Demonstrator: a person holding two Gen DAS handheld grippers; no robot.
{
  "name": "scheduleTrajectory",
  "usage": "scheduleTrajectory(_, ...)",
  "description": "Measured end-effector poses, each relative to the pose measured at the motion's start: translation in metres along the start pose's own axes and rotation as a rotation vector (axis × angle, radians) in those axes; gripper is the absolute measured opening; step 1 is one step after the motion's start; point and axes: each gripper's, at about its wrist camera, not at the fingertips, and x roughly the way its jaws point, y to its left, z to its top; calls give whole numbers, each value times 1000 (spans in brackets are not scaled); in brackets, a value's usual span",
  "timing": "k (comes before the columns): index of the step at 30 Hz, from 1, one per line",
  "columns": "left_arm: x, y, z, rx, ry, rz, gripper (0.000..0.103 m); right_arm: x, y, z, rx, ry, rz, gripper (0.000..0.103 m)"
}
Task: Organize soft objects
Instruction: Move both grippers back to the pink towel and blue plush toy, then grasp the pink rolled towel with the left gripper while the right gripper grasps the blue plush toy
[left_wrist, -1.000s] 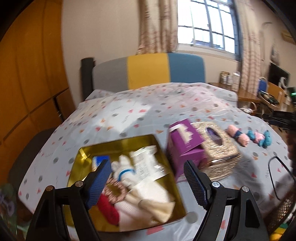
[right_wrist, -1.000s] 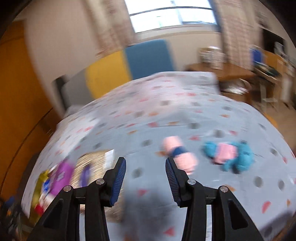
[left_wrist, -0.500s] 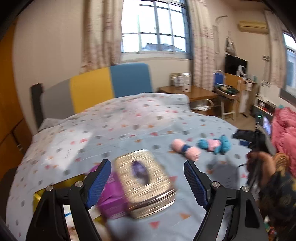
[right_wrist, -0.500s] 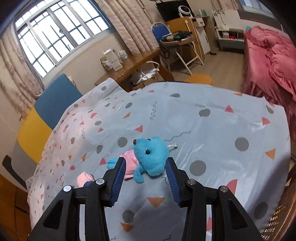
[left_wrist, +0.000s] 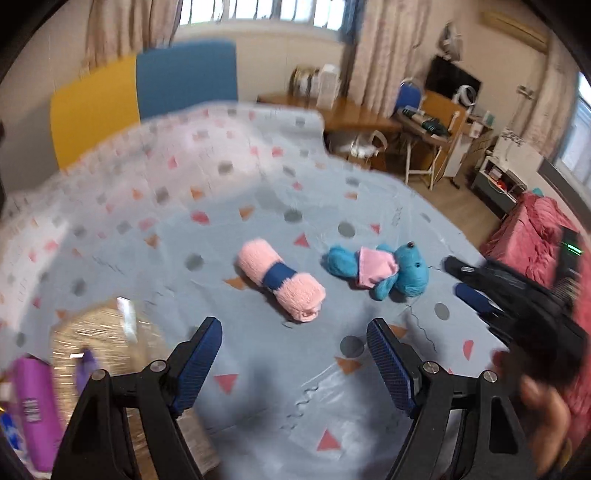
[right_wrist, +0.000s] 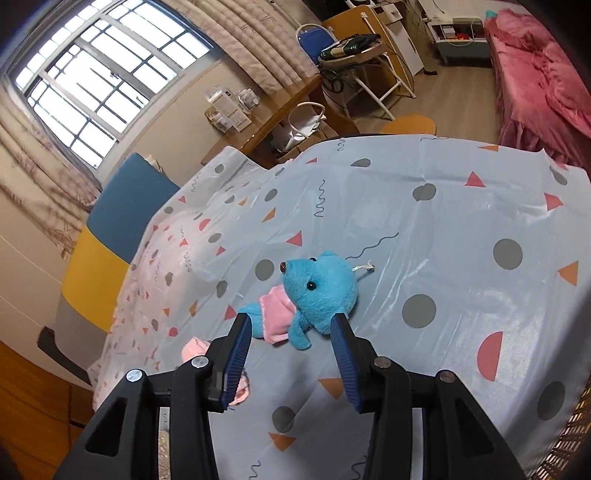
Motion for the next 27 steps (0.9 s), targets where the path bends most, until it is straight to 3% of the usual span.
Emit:
scheduleTrajectory(7,82,14,19,-184,113,-35,82,3,1,0,18,30,56,45)
scheduleTrajectory(9,99,14,26,-215,113,-19,87,4,4,-1,10,38,71,45)
scheduleTrajectory(16,150,19,38,-276,148,67,87,9,8,-3,2,65,113,45)
scheduleTrajectory(17,158,21,38,-285,165,64,85,10,9,-4,-1,73,116,45)
scheduleTrajectory(19,166,25,34,-302,198,62,58,12,10,-5,-7,81,118,45)
scheduleTrajectory(21,162,24,28,-278,178,80,43,12,12,-5,-16,79,114,45)
scheduleTrajectory(27,136,2,-8,-135,188,6,40,14,12,-7,-15,93,102,45)
